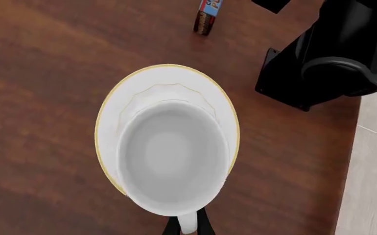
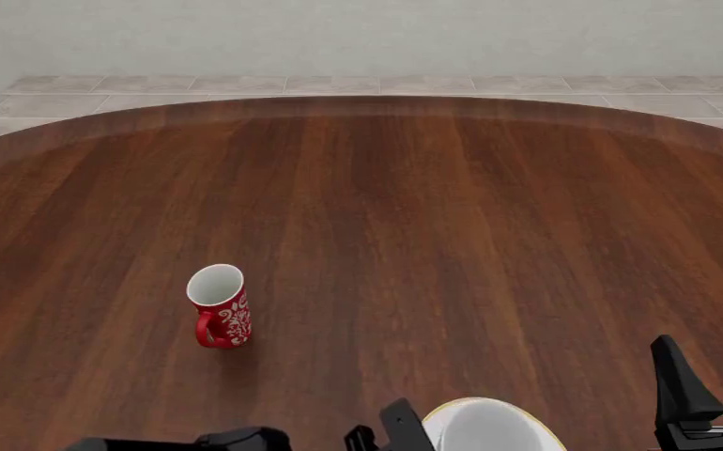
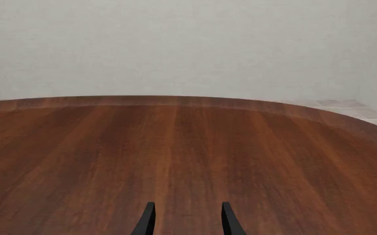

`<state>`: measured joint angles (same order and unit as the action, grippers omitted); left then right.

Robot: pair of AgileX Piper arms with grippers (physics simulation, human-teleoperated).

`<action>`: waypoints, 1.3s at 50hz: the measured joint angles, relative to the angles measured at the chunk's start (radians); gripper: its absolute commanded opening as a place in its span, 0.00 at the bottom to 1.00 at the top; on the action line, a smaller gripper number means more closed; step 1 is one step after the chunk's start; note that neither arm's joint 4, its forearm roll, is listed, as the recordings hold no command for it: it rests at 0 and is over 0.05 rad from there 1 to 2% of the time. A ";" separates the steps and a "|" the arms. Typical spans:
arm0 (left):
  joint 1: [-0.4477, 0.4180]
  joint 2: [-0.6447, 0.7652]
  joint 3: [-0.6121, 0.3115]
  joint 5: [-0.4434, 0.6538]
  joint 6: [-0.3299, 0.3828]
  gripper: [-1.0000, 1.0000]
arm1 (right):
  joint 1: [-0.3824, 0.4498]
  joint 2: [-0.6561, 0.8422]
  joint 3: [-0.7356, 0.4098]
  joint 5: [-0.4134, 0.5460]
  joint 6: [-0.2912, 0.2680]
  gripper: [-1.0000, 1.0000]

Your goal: Put the white mug on the plate.

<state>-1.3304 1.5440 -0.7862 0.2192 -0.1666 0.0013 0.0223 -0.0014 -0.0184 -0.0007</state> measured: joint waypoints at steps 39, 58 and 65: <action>0.000 -0.089 0.020 0.035 0.034 1.00 | 0.000 0.000 0.000 0.000 0.000 1.00; 0.054 -0.307 0.077 0.129 0.083 1.00 | 0.000 0.000 0.000 0.000 0.000 1.00; 0.072 -0.368 0.091 0.153 0.093 1.00 | 0.000 0.000 0.000 0.000 0.000 1.00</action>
<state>-1.2583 1.1756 -0.6947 0.3725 -0.0733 0.0013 0.0222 -0.0014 -0.0183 -0.0006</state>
